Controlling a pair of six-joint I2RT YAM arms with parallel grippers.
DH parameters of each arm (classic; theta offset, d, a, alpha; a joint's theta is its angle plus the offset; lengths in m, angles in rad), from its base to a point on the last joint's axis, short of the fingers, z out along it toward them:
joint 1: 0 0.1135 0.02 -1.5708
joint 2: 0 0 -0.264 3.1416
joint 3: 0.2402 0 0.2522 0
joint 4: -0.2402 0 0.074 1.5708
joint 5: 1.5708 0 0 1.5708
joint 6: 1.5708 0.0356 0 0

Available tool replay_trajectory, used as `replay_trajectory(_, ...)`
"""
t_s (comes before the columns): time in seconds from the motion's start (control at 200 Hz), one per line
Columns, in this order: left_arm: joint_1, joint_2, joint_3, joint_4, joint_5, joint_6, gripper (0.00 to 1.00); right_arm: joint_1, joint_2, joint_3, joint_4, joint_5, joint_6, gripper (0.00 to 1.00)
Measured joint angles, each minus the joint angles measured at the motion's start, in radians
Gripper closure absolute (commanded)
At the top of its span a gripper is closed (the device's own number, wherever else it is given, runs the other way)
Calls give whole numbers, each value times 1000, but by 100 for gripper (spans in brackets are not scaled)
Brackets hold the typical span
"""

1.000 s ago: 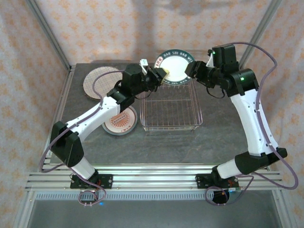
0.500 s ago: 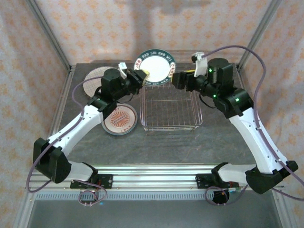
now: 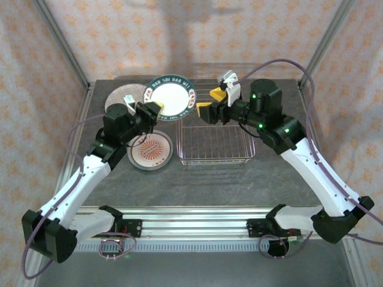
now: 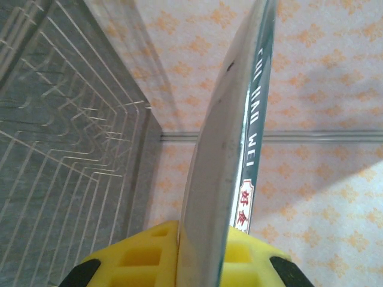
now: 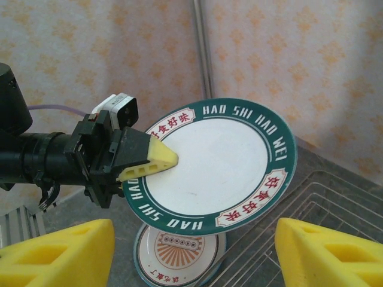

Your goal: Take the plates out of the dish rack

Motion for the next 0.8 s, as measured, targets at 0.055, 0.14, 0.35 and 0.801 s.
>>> replay_trajectory(0.055,8,-39,-31,-19,-13,5,92,9,6,0,2,-6,-11,28)
replay_trajectory(0.14,22,-98,-80,-41,-30,14,92,25,13,-2,2,-11,-30,28)
replay_trajectory(0.35,60,-230,-220,-84,-78,14,91,43,24,-5,3,-20,-43,28)
replay_trajectory(0.801,92,-364,-439,-108,-138,14,90,59,25,-48,8,-42,-44,27)
